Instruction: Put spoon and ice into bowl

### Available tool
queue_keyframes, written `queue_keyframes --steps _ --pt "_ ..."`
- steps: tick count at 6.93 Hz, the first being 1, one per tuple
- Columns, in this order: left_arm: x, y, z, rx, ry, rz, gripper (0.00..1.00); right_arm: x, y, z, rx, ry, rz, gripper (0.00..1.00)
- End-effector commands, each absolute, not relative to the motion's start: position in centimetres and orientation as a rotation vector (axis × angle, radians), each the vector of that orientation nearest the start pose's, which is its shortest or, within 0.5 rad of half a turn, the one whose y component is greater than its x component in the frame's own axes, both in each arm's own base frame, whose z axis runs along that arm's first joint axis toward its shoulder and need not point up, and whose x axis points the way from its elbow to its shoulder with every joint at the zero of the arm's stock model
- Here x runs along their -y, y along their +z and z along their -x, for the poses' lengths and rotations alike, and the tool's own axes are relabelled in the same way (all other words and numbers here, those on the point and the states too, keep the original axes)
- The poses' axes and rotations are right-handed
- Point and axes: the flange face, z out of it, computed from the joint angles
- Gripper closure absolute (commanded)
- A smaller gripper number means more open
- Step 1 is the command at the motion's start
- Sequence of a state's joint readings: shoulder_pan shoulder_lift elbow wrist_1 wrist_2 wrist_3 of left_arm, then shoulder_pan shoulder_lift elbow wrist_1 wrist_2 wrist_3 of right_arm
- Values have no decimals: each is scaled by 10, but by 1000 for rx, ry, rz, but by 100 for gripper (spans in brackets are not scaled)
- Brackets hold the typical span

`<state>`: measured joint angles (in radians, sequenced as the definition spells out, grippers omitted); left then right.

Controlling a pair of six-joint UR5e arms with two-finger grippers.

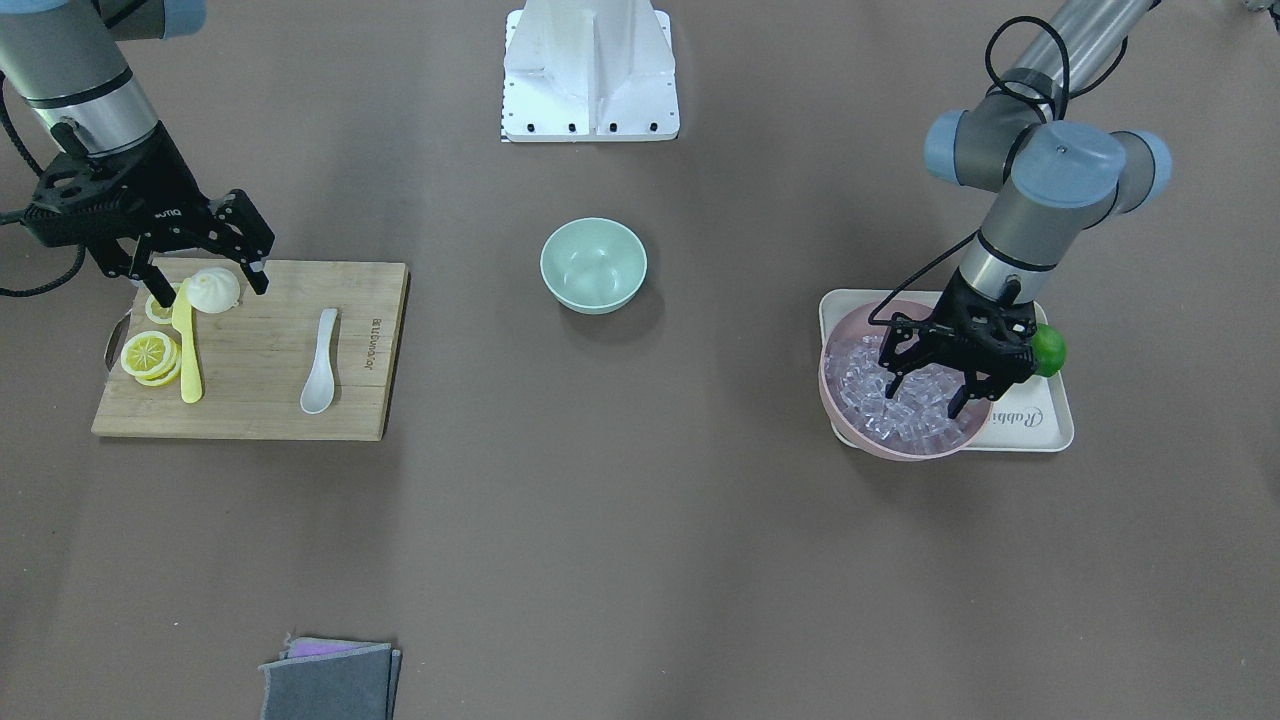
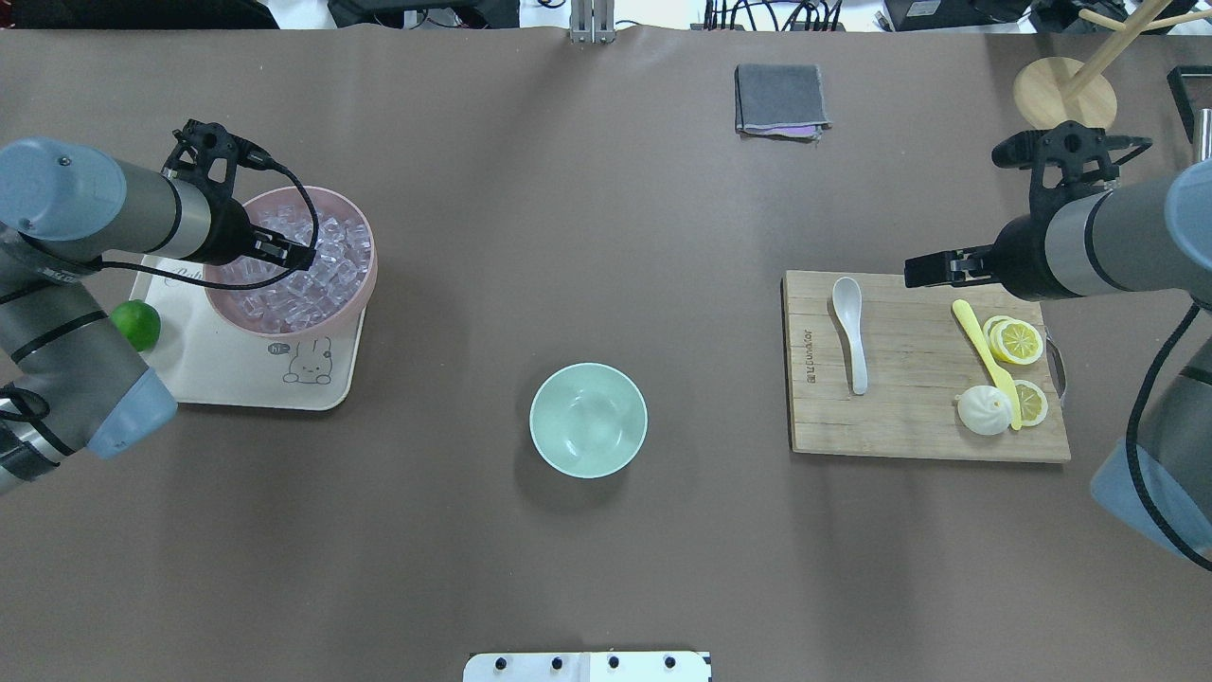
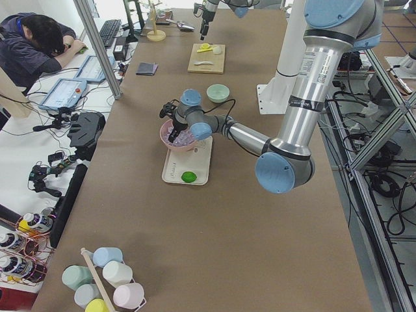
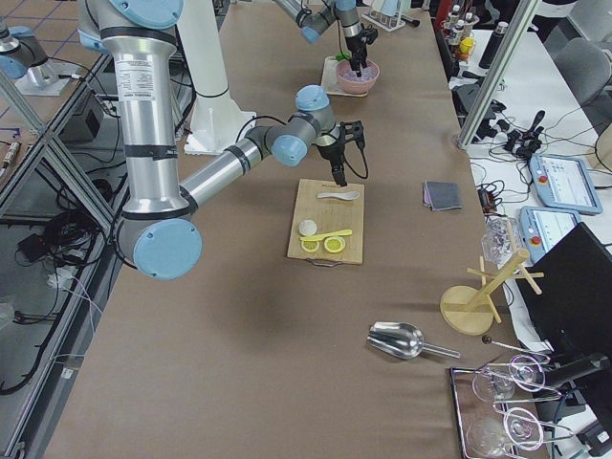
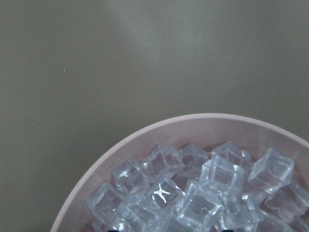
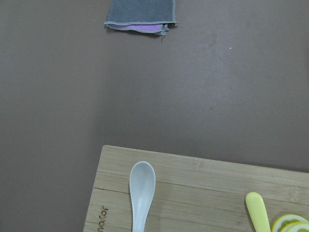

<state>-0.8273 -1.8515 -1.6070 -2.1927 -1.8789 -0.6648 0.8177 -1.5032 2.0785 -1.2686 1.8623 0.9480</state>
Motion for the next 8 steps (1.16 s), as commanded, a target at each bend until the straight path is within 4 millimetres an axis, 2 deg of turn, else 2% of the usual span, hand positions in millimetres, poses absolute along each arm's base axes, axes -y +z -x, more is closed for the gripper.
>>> queue_keyframes --steps 1,2,8 --pt "530 424 -348 -821 224 -527 82 433 357 262 834 53 -369 0" --pt "529 420 -347 -827 226 -534 99 433 357 262 834 53 -369 0" --pt "525 404 -342 -848 232 -550 100 432 356 262 838 53 -371 0"
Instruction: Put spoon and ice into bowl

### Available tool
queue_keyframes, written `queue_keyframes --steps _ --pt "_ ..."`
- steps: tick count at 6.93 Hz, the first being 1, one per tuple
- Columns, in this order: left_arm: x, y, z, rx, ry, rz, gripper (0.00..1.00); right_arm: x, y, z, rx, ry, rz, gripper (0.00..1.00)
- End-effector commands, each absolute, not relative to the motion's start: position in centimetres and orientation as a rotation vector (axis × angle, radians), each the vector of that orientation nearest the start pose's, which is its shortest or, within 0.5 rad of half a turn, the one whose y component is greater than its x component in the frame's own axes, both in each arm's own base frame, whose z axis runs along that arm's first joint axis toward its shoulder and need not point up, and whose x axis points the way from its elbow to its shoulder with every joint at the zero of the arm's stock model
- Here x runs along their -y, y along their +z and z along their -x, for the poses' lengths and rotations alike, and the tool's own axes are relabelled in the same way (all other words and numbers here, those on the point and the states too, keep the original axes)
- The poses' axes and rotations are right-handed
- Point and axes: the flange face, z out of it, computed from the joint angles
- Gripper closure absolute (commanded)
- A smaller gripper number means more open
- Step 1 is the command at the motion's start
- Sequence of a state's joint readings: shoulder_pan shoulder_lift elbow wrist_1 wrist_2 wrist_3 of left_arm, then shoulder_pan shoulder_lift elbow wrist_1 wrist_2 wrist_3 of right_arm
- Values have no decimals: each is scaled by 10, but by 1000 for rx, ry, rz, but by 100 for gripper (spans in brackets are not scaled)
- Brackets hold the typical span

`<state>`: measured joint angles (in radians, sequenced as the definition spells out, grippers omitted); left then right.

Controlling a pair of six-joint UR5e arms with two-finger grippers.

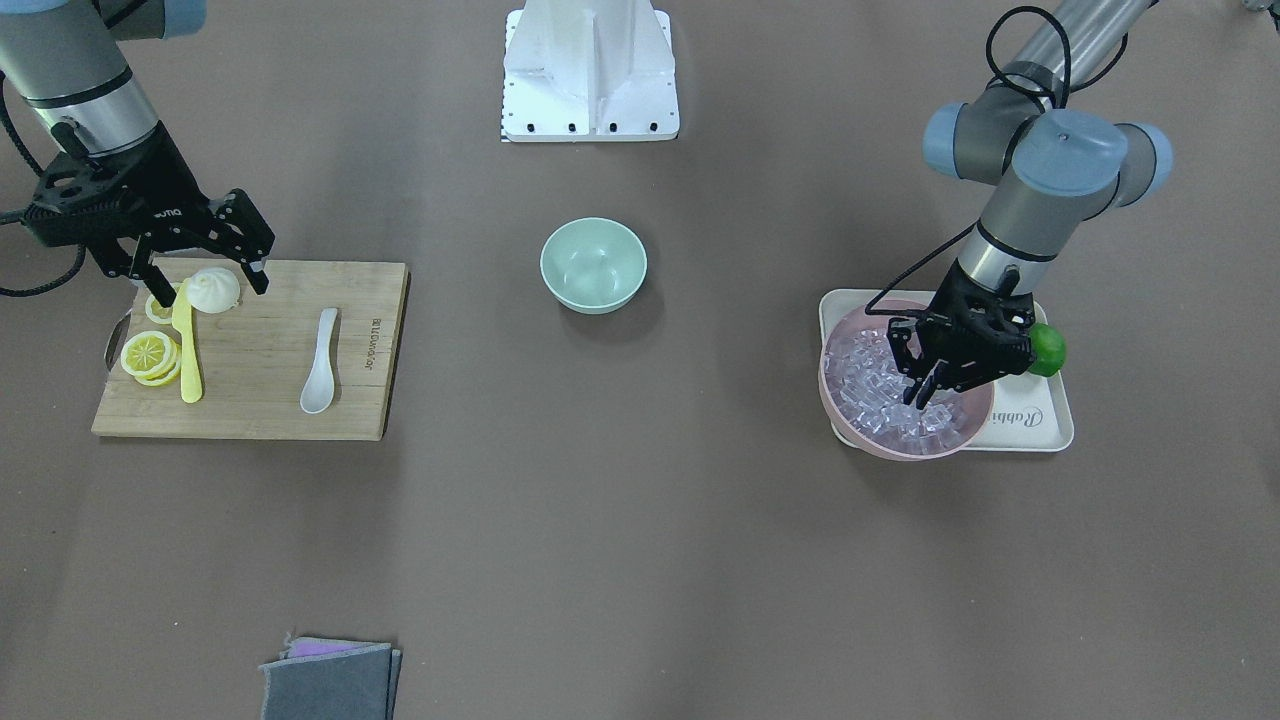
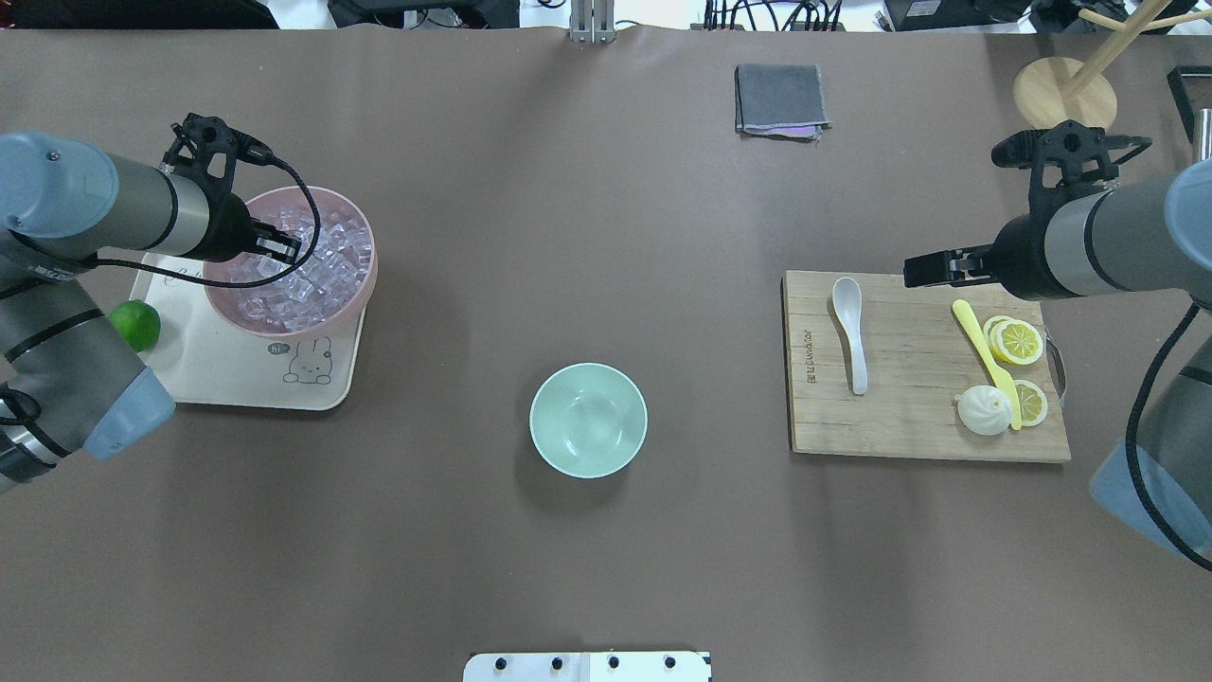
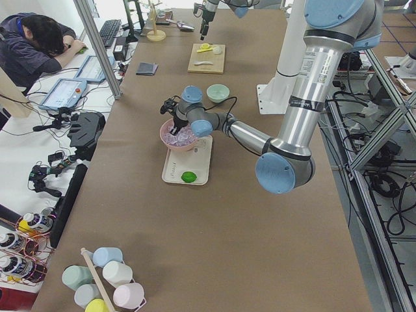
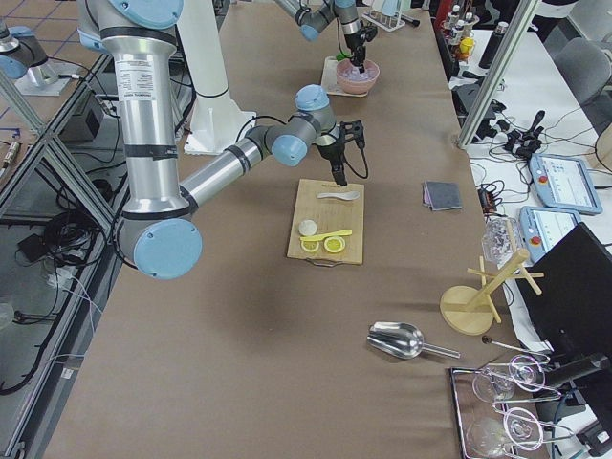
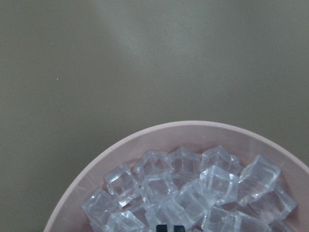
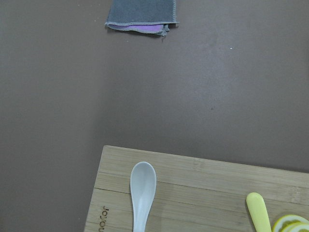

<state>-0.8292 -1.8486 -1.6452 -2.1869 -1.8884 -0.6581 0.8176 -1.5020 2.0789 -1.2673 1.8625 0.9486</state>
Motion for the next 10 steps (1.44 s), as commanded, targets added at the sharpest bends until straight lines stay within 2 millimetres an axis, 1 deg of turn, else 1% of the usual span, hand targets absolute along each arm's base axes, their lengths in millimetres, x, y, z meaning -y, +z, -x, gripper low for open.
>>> queue_keyframes --steps 1,2,3,4,7,8,9,10 --pt "524 404 -342 -849 233 -549 100 432 355 262 840 54 -371 0" --pt "524 404 -342 -855 238 -540 61 432 355 263 840 53 -371 0" --pt "523 399 -341 -868 244 -538 14 432 355 263 840 53 -371 0" --pt "524 397 -337 -872 238 -543 10 432 355 262 839 54 -372 0" --pt "519 424 -325 -843 220 -512 10 431 356 265 839 50 -369 0" --pt "518 426 -326 -842 212 -503 11 431 356 265 839 48 -368 0" --pt "518 424 -326 -846 210 -503 14 430 356 266 838 48 -368 0" --pt "515 428 -326 -843 211 -499 19 429 356 267 838 45 -366 0"
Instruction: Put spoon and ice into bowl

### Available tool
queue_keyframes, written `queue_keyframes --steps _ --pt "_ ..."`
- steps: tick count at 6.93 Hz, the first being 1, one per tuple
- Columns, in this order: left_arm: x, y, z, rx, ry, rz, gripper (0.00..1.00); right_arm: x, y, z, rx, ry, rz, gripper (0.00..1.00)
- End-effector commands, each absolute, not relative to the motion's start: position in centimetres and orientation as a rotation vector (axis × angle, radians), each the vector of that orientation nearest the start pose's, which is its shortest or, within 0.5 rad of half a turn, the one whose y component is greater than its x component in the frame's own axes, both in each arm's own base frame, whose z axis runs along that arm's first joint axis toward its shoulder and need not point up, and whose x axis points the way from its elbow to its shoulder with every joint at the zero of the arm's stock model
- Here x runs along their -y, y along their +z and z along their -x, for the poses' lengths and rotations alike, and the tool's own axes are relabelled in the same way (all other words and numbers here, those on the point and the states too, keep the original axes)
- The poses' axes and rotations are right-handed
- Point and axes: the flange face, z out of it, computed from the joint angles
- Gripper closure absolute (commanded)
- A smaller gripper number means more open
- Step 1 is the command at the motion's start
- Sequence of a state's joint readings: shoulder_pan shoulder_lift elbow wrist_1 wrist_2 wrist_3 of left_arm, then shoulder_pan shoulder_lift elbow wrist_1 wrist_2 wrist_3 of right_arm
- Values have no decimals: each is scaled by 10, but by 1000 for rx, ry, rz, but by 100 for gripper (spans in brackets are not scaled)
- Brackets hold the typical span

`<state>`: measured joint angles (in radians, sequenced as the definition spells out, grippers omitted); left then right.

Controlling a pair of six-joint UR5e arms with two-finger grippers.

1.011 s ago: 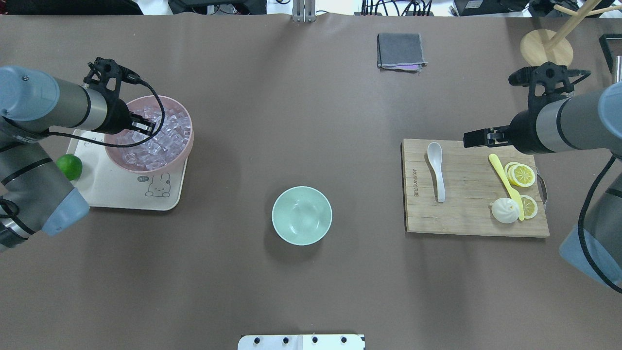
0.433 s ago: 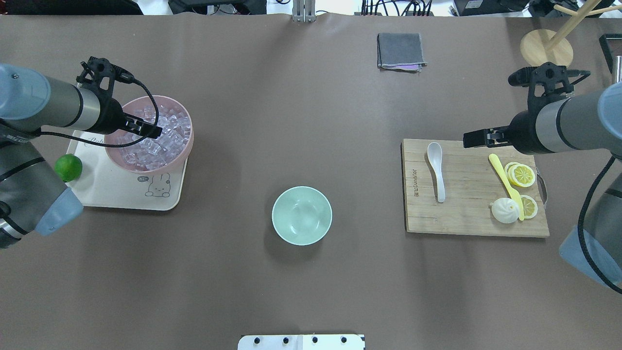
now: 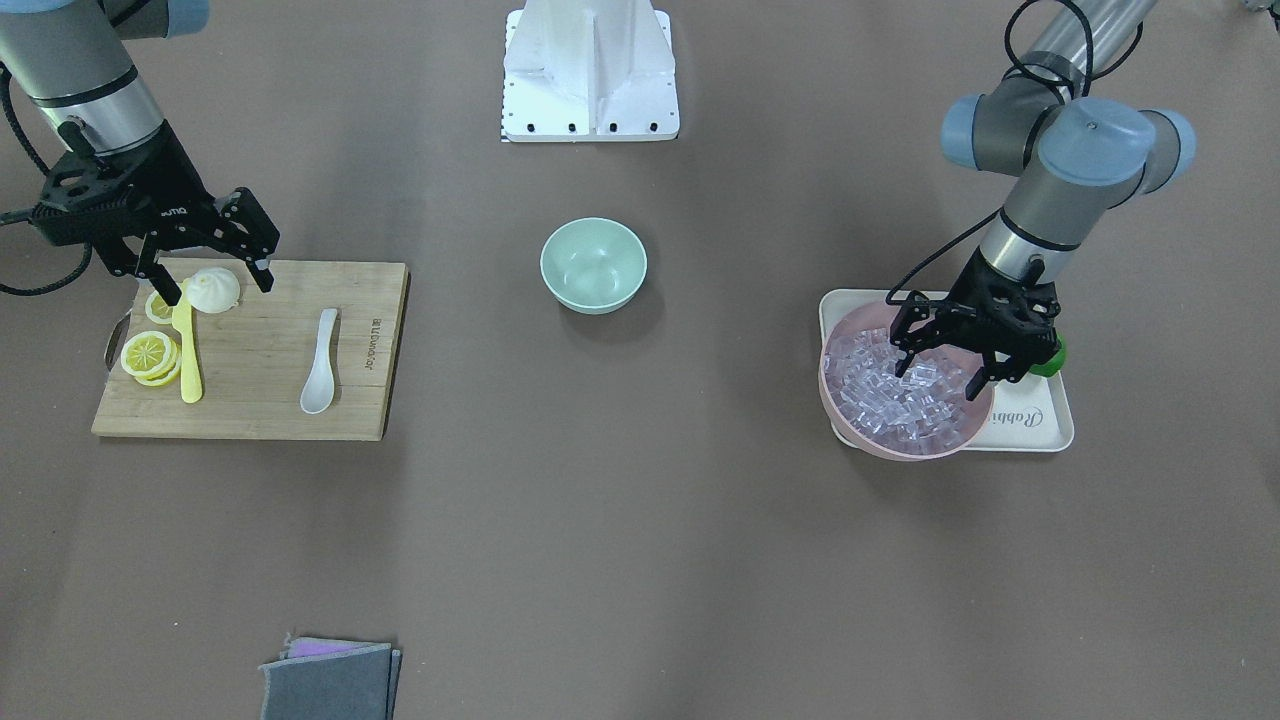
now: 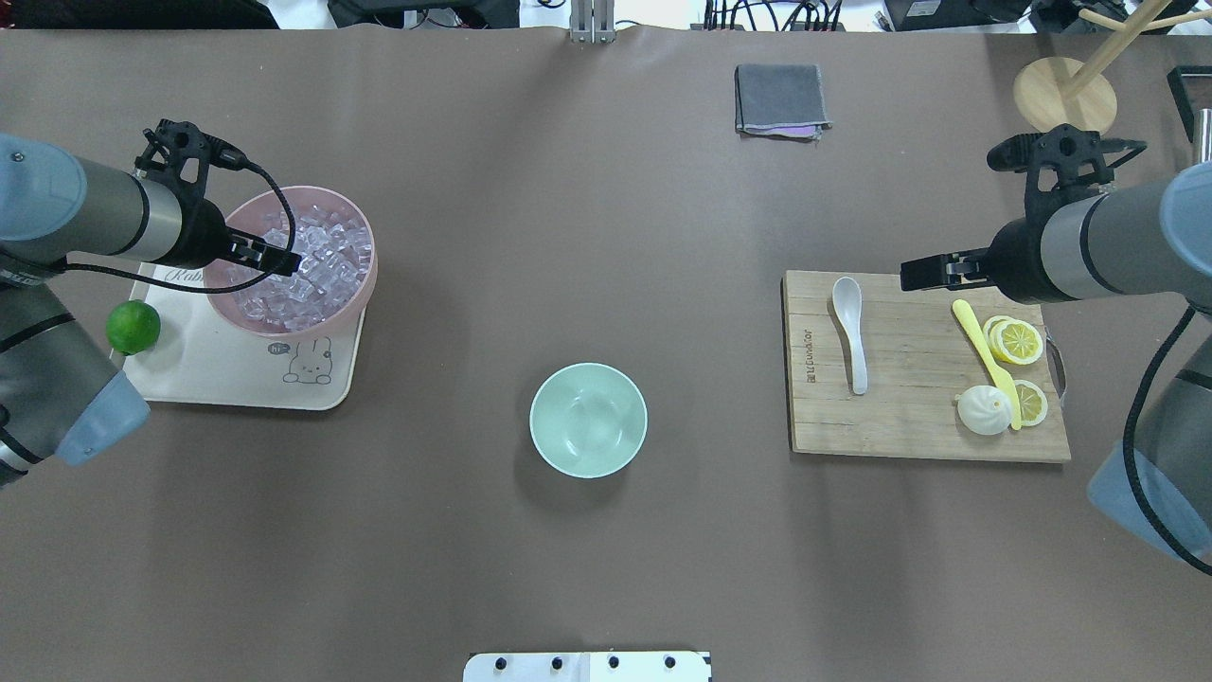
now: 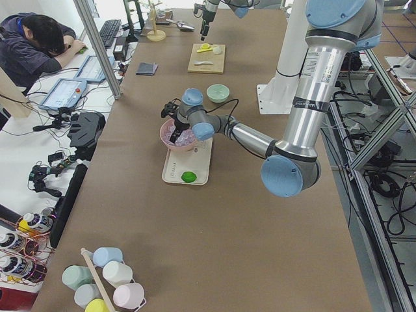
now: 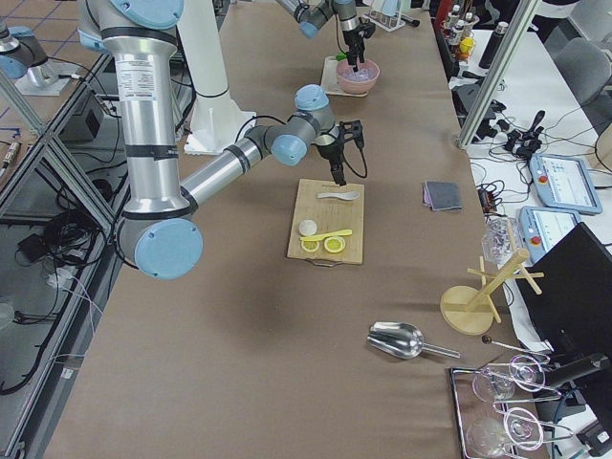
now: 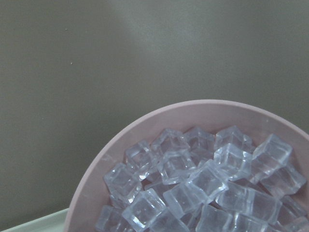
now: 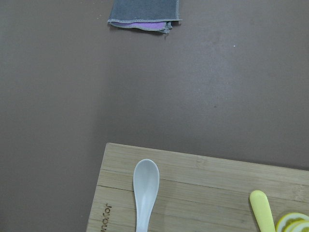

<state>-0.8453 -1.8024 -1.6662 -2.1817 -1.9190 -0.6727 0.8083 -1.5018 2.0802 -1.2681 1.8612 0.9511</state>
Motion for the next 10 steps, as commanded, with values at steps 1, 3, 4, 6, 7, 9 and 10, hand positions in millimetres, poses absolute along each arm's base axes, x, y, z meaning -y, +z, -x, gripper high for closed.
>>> queue_keyframes --steps 1,3,4,6,7,9,10 --pt "514 426 -325 -851 190 -493 26 429 356 268 836 45 -369 0" --pt "512 422 -328 -866 168 -483 40 429 356 268 835 45 -370 0" --pt "511 422 -329 -865 171 -482 44 429 356 268 835 45 -370 0" --pt "511 424 -330 -863 172 -479 50 429 356 268 835 45 -370 0" --pt "511 423 -331 -863 173 -479 61 429 356 268 836 45 -371 0" --pt "510 419 -330 -870 177 -485 100 429 356 268 836 45 -371 0" --pt "507 414 -328 -879 186 -493 100 429 355 268 837 44 -372 0"
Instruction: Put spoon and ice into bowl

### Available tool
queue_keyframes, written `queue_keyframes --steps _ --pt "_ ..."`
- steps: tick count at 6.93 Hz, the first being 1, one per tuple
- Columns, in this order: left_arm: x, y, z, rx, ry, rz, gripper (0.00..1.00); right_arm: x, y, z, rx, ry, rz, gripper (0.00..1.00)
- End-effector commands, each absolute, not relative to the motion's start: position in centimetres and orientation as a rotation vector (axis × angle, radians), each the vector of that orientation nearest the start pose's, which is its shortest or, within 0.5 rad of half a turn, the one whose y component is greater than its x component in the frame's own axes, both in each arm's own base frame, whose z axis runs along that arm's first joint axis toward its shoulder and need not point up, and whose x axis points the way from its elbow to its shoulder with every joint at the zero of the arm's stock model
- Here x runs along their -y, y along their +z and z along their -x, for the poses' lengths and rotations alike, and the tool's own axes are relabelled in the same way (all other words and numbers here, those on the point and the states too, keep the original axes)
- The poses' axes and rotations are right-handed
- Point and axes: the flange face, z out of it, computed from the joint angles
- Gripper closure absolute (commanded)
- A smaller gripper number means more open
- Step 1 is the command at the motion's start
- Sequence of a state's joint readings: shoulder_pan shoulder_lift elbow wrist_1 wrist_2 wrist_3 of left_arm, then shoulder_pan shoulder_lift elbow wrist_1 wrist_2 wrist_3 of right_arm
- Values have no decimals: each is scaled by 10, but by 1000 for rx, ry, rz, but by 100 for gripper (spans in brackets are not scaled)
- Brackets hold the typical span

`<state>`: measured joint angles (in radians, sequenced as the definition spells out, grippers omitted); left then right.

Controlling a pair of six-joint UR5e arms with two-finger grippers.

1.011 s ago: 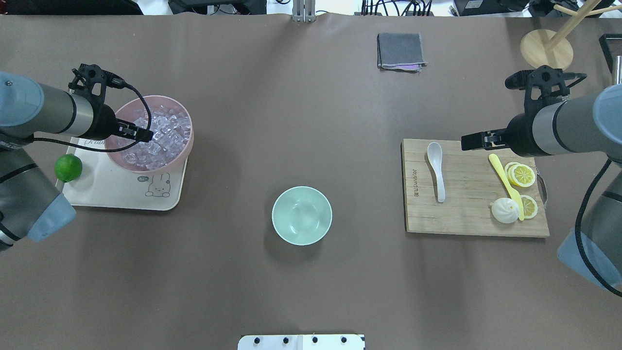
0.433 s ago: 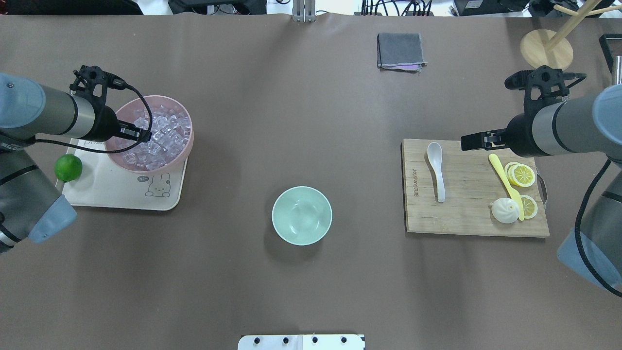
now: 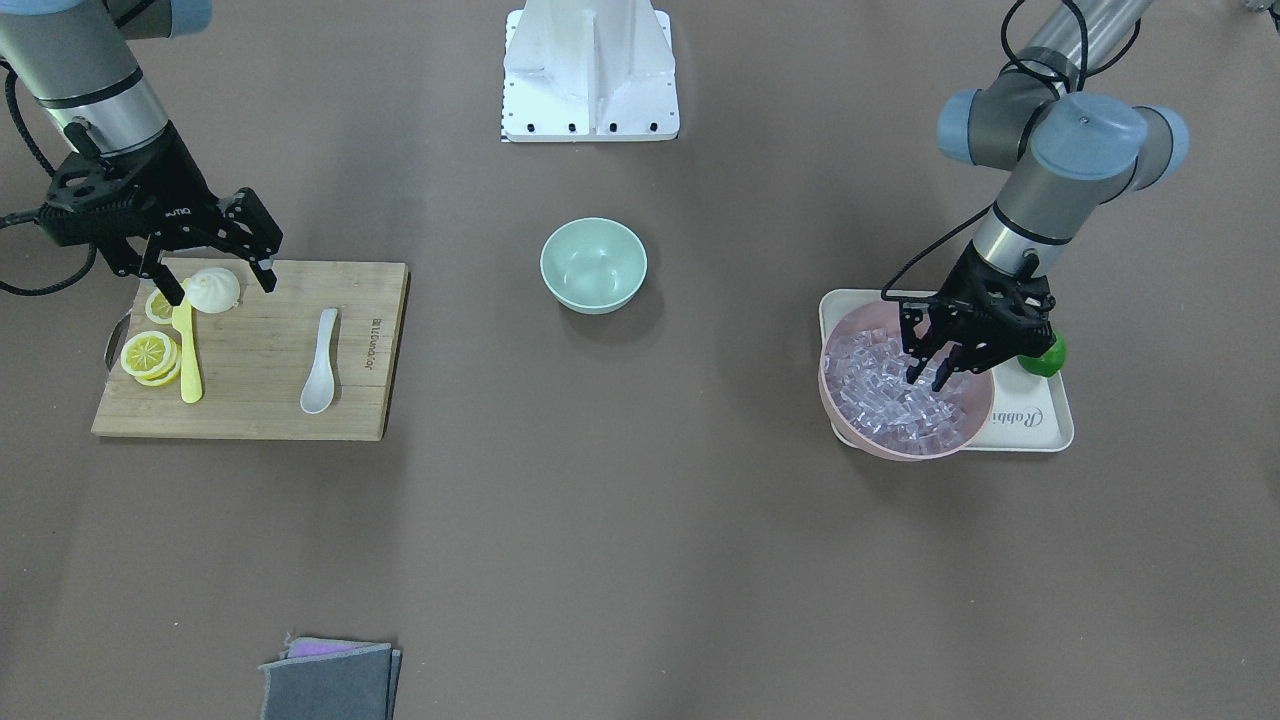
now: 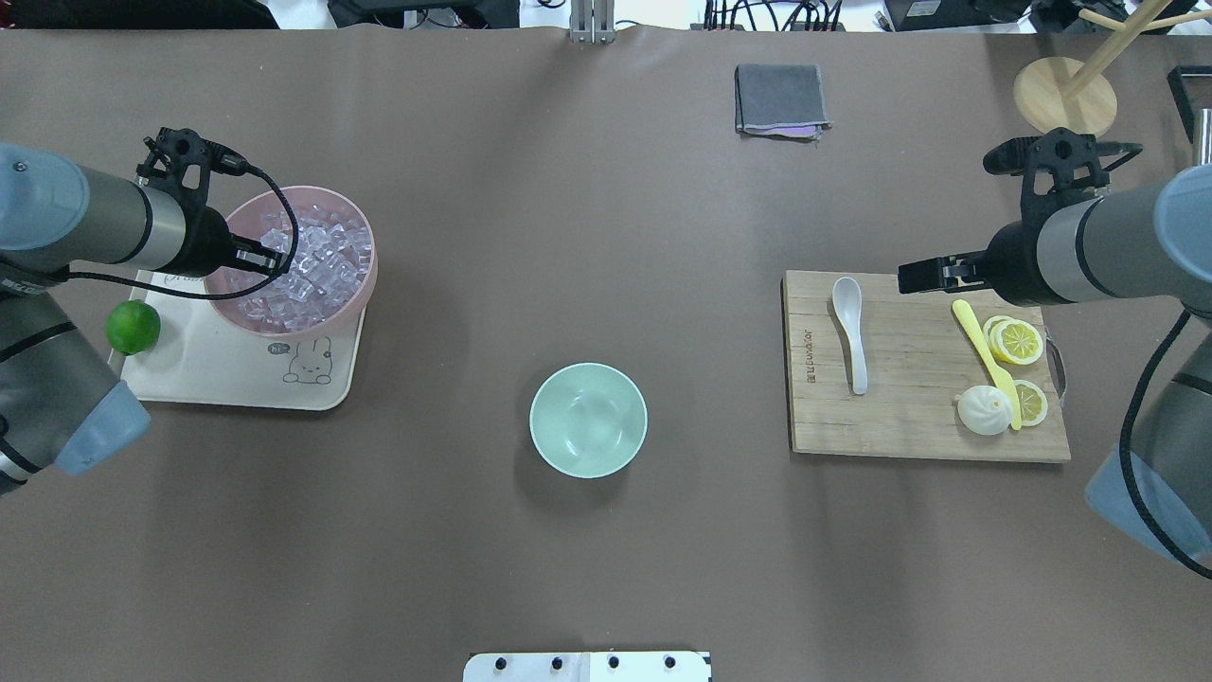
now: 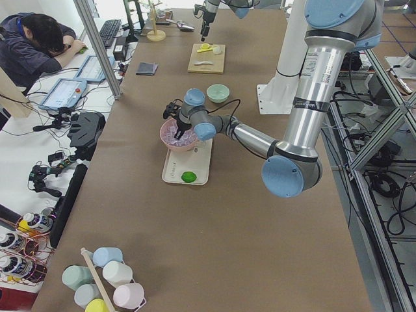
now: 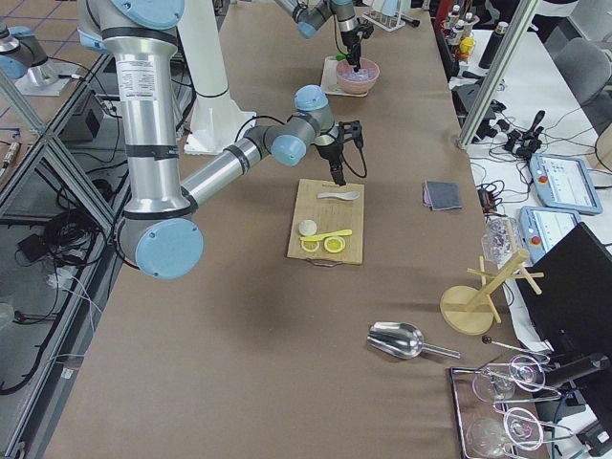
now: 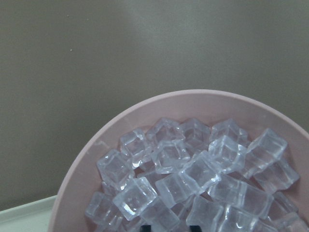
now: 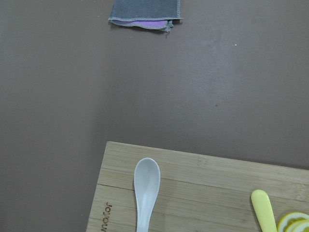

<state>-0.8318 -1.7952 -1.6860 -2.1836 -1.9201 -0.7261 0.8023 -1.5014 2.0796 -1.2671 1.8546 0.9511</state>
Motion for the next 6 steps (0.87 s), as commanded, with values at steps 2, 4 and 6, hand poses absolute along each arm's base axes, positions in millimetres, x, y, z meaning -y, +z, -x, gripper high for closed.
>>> queue_keyframes --steps 2,4,6 --pt "501 356 -298 -965 197 -470 100 431 350 270 844 44 -377 0" --pt "497 304 -303 -1070 59 -439 100 431 349 270 847 45 -379 0" --pt "466 244 -380 -1174 -44 -375 100 431 352 272 845 77 -361 0"
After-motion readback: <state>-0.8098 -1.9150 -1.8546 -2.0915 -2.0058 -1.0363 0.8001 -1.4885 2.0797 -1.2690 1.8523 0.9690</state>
